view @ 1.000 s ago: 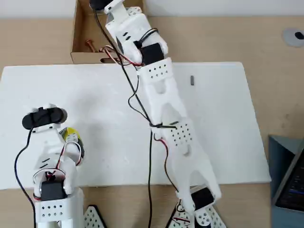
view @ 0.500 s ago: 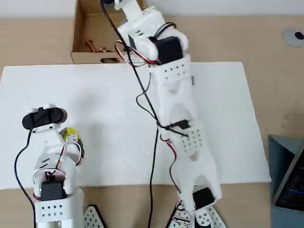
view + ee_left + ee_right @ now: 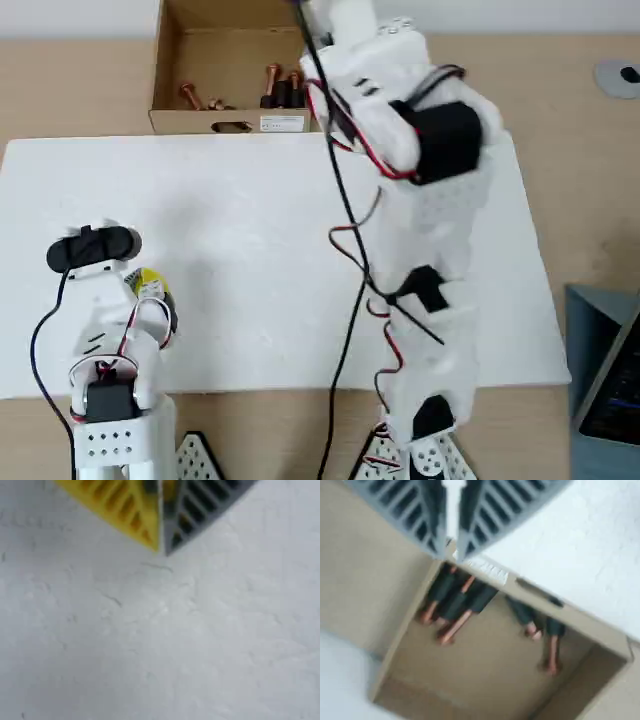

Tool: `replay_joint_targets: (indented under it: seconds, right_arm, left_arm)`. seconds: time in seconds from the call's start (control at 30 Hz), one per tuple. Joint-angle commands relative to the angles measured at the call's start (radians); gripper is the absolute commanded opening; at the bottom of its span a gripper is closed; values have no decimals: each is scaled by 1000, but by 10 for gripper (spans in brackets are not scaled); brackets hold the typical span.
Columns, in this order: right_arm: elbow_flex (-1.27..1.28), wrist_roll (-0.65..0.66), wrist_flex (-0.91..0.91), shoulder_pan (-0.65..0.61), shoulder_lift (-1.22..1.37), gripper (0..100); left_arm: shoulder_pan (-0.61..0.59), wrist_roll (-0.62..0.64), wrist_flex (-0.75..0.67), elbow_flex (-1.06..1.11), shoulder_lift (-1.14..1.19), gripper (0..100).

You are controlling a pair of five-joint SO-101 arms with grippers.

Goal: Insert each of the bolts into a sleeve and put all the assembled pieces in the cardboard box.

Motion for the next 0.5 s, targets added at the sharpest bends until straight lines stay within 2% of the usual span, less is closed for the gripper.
replay_joint_targets:
  seconds: [0.0,0.2,0.47]
  right_arm:
    - [-36,-8,23,42,-116,9]
    - [82,-6,23,140,-251,9]
    - [608,-5,21,179,-648,9]
  left_arm:
    - [-3,-6,-15,15,-8,5]
    - [-3,-6,-15,15,-8,5]
    - [-3,-6,-15,15,-8,5]
